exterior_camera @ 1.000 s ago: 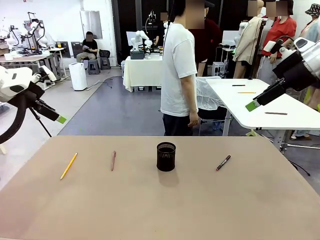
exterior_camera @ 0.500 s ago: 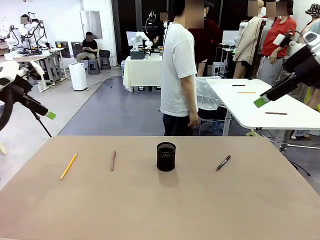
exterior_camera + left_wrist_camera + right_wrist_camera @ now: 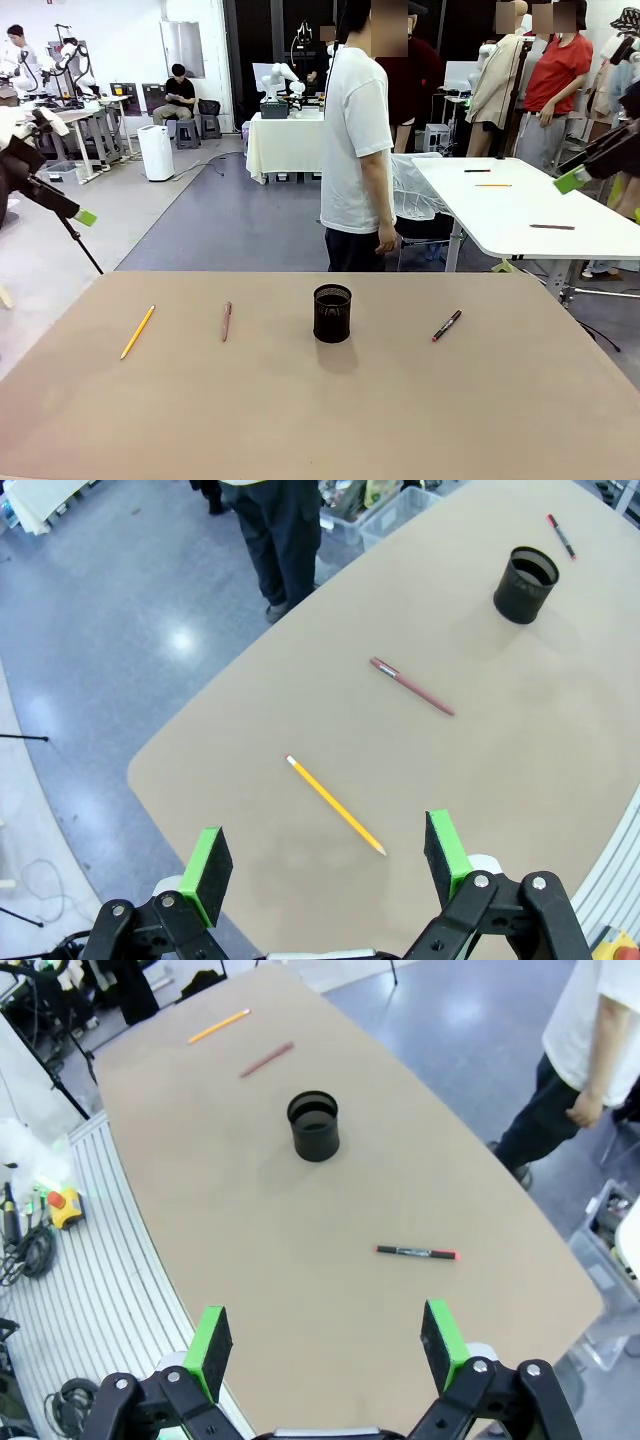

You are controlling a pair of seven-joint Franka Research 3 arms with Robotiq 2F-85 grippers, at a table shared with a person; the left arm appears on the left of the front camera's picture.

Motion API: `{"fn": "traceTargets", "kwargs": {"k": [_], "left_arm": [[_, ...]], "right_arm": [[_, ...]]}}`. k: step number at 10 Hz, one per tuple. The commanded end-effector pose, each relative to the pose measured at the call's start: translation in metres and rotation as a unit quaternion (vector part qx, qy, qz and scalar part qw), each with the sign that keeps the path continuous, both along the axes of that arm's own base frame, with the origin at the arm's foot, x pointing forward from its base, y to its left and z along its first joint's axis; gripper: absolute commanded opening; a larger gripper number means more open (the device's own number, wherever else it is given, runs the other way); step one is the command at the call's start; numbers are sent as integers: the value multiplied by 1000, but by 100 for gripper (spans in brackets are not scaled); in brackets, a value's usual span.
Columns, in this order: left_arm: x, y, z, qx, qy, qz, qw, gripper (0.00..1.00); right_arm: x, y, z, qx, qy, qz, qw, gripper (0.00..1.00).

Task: Place the pens into the pen holder.
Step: Pick up a writing instrument from the table and place it into the Pen holder.

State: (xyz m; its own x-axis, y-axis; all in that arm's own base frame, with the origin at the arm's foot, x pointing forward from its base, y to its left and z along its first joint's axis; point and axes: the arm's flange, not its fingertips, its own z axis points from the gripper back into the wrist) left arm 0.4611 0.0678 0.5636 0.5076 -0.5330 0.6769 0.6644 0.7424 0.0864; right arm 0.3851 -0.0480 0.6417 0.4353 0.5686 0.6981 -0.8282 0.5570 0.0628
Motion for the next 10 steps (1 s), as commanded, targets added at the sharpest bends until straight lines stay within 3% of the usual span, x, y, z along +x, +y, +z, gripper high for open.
{"fn": "traceTargets", "kwargs": {"k": [1,10], "left_arm": [[5,17,10,-15,-9,-5,1000,100],[27,3,35,-35,-23,-36,998,100]], "right_arm": [[5,-18,8,2,-12,19,1000,100],[18,-86,-2,19,-35,47,998,100]]}}
